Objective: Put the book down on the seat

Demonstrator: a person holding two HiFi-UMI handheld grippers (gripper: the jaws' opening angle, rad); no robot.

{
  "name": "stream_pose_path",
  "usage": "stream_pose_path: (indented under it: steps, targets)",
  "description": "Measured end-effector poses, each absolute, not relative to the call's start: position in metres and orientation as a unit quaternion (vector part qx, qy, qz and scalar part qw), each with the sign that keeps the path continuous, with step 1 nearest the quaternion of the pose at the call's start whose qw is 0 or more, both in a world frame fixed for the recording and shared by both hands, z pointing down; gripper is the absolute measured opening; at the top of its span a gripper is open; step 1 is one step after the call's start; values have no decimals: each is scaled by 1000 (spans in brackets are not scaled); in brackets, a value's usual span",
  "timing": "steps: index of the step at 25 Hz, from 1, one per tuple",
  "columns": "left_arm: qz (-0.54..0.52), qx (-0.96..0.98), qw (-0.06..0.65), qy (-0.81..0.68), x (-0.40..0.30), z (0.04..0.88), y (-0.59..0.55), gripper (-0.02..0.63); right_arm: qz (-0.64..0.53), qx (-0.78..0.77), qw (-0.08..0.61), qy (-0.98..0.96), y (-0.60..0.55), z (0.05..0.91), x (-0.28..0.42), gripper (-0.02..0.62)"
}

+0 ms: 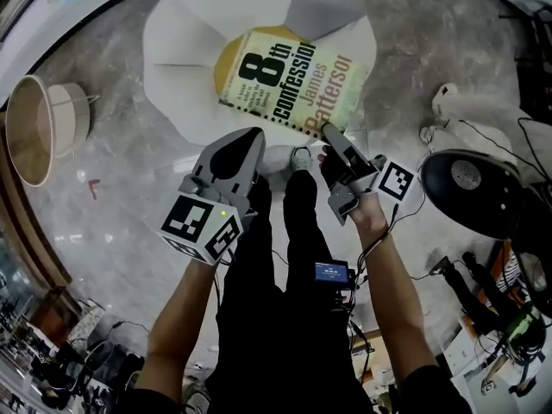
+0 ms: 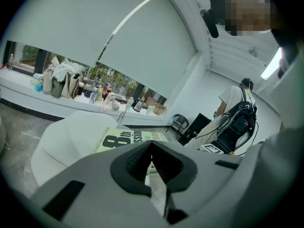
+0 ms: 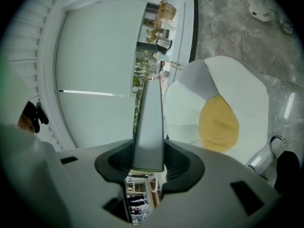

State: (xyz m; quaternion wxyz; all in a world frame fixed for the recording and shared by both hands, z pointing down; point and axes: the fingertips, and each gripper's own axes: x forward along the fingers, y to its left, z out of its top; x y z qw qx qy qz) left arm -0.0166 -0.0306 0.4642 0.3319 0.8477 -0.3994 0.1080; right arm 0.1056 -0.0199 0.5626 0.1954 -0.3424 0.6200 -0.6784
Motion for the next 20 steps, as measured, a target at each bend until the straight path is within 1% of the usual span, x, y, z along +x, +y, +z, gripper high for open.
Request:
stream_pose_path:
  steps: [6, 10, 15, 20]
  targets:
    - [101, 848, 342, -392, -21, 462, -20, 11, -674, -360, 188, 617, -18, 568, 108, 178]
    - [103, 849, 334, -396, -26, 467, -18, 11, -671, -360, 183, 622, -18, 579, 112, 178]
    - [100, 849, 326, -404, -53, 444, -25, 11, -664, -366, 170, 630, -19, 561, 106, 178]
    - [94, 846, 326, -410, -63, 429, -33, 11, -665, -375, 150, 629, -22, 558, 106, 178]
